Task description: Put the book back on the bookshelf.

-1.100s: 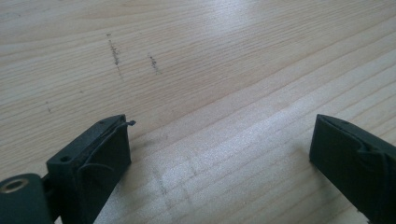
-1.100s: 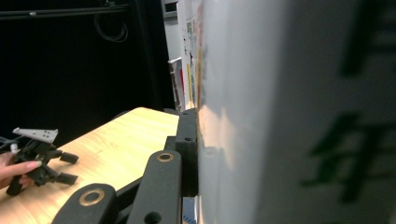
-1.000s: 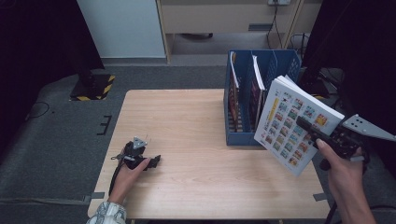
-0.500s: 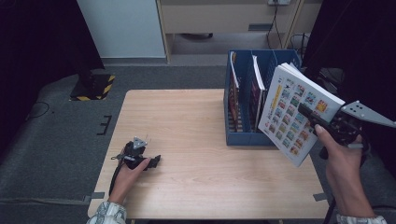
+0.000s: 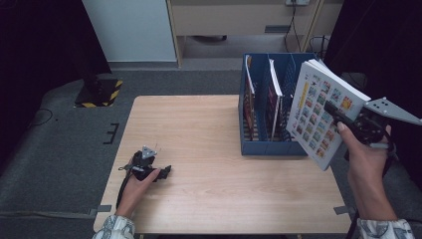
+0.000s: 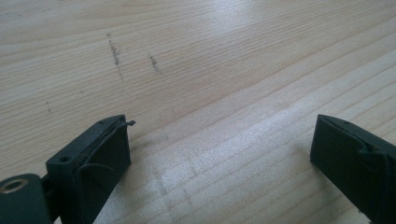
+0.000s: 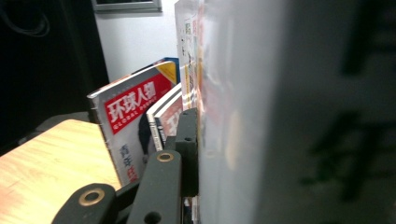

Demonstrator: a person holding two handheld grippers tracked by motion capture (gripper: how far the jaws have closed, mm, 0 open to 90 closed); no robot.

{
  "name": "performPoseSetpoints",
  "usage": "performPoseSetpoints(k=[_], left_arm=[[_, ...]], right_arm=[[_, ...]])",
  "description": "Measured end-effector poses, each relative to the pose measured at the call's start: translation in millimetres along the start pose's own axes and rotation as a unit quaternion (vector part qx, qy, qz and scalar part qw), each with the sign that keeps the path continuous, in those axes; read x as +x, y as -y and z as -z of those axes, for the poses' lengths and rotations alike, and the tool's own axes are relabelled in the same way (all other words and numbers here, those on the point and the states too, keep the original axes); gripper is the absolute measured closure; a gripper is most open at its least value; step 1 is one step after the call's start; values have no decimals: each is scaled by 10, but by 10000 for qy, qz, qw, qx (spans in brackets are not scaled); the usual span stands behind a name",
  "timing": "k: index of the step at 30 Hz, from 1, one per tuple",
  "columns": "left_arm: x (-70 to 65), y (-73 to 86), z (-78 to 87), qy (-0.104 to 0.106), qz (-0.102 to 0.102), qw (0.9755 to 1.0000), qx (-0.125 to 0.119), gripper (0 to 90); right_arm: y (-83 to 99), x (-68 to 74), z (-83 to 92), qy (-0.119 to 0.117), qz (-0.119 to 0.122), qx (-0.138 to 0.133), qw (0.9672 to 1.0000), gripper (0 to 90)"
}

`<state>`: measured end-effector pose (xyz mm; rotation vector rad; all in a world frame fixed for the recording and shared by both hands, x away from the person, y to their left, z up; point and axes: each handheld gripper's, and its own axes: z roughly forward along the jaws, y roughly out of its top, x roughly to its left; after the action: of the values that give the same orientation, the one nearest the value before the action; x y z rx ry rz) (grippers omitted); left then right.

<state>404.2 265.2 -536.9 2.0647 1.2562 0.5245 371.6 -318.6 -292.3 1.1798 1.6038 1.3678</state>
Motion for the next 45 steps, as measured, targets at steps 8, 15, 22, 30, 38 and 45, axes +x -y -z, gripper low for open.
performPoseSetpoints(k=[8, 15, 22, 30, 38, 45], left_arm=[[-2, 1, 2, -10, 5, 10000, 4, 39], [-2, 1, 2, -10, 4, 10000, 3, 39], [-2, 1, 2, -12, 5, 10000, 3, 38], [-1, 0, 0, -13, 7, 10000, 2, 37], [0, -1, -1, -7, 8, 10000, 8, 36], [1, -1, -1, -5, 9, 10000, 8, 36]], right_arm=[[15, -60, -167, 314, 38, 88, 9995, 738], [12, -121, -395, 467, 1, 52, 9989, 738], [31, -172, -551, 612, -45, 10, 9981, 738], [70, -240, -643, 737, -233, -120, 9969, 738], [69, -304, -777, 878, -389, -194, 9952, 738], [57, -344, -935, 951, -386, -202, 9945, 738]])
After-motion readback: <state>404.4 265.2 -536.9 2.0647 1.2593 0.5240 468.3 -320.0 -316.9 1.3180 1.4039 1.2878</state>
